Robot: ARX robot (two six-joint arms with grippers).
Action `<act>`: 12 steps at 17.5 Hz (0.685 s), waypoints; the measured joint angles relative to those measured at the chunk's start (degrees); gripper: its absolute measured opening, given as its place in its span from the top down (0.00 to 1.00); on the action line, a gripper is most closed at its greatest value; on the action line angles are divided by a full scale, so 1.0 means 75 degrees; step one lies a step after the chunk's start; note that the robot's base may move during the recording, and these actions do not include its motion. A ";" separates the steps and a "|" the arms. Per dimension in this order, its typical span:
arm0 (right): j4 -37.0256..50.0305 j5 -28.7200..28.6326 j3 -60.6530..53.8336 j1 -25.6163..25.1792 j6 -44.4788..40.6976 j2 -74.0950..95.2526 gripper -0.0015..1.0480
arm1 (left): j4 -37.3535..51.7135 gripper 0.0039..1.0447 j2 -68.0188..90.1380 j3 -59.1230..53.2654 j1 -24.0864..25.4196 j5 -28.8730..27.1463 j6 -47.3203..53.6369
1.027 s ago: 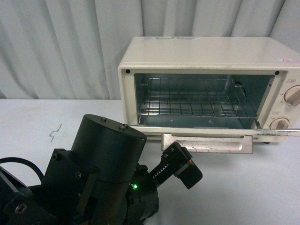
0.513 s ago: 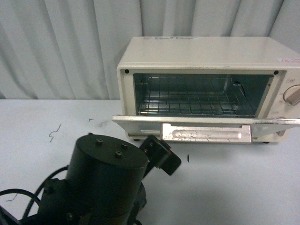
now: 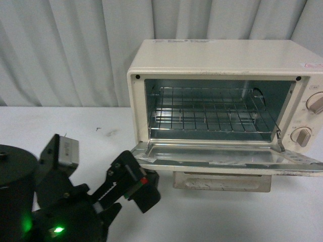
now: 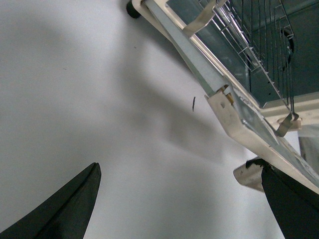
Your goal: Open oven
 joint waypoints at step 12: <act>0.0003 -0.0003 0.0000 0.0000 0.0000 0.0000 0.06 | 0.0181 0.24 -0.3960 -0.1005 0.0813 -0.2107 0.4992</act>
